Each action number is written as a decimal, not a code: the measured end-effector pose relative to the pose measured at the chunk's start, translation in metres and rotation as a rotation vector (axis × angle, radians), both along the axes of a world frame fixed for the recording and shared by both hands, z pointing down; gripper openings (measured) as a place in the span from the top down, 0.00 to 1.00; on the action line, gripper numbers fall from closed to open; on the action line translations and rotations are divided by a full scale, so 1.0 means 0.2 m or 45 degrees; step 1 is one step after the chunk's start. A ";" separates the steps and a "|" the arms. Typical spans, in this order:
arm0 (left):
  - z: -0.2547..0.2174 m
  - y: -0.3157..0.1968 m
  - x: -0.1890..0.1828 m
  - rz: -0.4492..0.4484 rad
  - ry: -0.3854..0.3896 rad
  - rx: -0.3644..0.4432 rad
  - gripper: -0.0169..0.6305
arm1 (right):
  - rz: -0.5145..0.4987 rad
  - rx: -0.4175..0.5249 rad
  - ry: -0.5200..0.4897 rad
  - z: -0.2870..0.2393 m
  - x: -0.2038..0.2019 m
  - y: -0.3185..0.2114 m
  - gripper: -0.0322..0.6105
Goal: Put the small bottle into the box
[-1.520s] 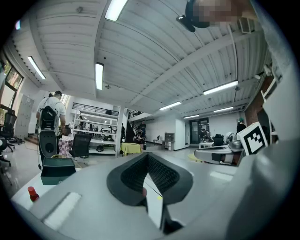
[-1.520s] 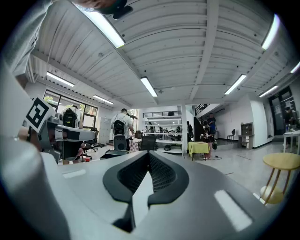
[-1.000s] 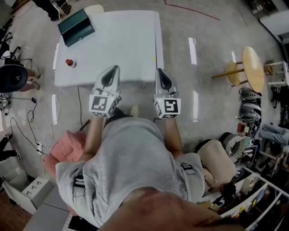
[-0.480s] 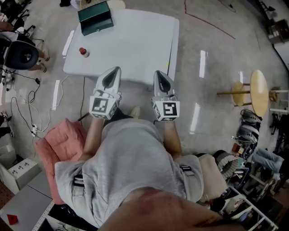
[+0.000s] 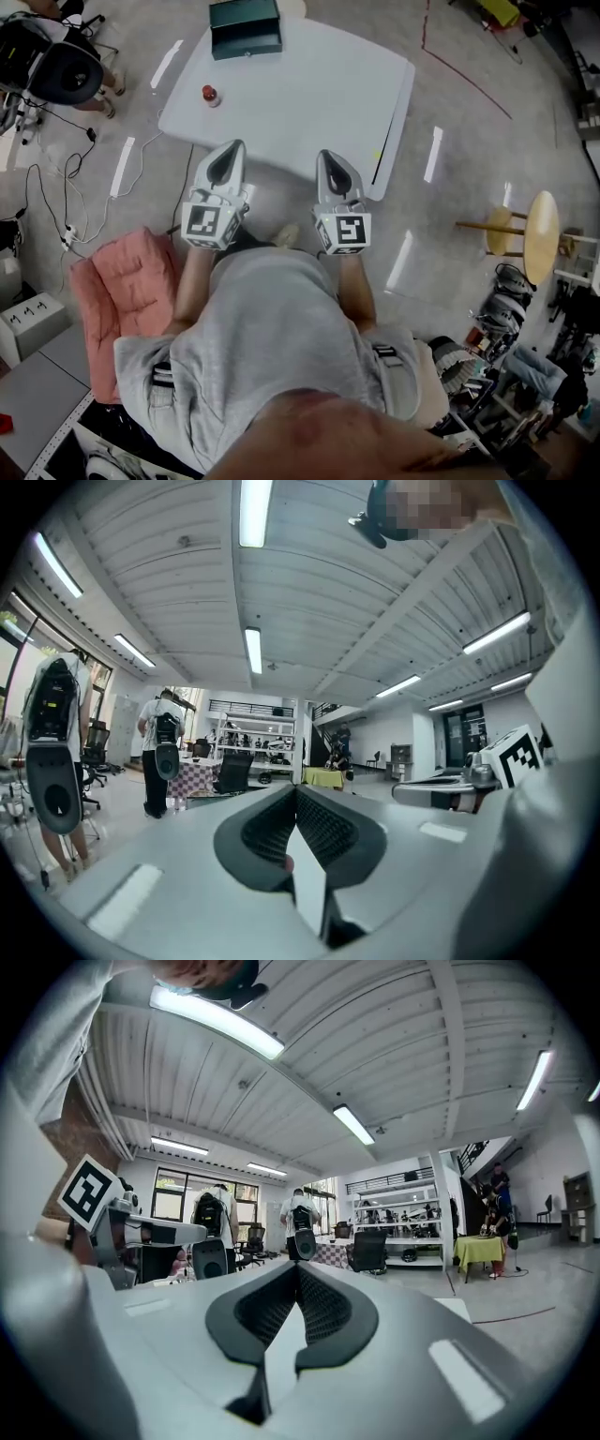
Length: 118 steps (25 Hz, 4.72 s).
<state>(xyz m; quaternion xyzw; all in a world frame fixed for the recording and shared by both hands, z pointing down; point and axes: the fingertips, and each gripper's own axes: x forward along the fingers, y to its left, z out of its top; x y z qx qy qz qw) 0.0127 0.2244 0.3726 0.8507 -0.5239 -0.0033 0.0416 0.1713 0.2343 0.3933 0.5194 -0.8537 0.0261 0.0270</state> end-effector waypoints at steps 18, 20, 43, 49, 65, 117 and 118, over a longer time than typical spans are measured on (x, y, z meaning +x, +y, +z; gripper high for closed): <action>0.06 -0.49 -0.89 -0.085 0.028 -0.059 0.96 | -0.077 -0.063 0.034 0.05 -0.87 -0.53 0.95; 0.09 -0.55 -0.96 -0.060 0.021 -0.066 0.96 | -0.062 -0.068 0.032 0.07 -0.97 -0.59 0.95; 0.50 -1.07 -1.08 0.278 -0.012 -0.258 0.96 | 0.188 -0.301 0.077 0.41 -1.23 -1.03 0.95; 0.63 -1.14 -1.02 0.251 -0.033 -0.325 0.96 | 0.142 -0.364 0.091 0.55 -1.17 -1.12 0.95; 1.03 -1.27 -0.89 0.246 -0.124 -0.529 0.71 | 0.072 -0.483 0.057 0.81 -1.04 -1.36 0.95; 0.57 -1.57 -0.73 0.194 -0.208 -0.327 0.75 | 0.149 -0.342 0.027 0.52 -0.84 -1.48 0.95; 0.54 -1.58 -0.72 0.195 -0.204 -0.312 0.75 | 0.156 -0.335 0.024 0.50 -0.83 -1.49 0.95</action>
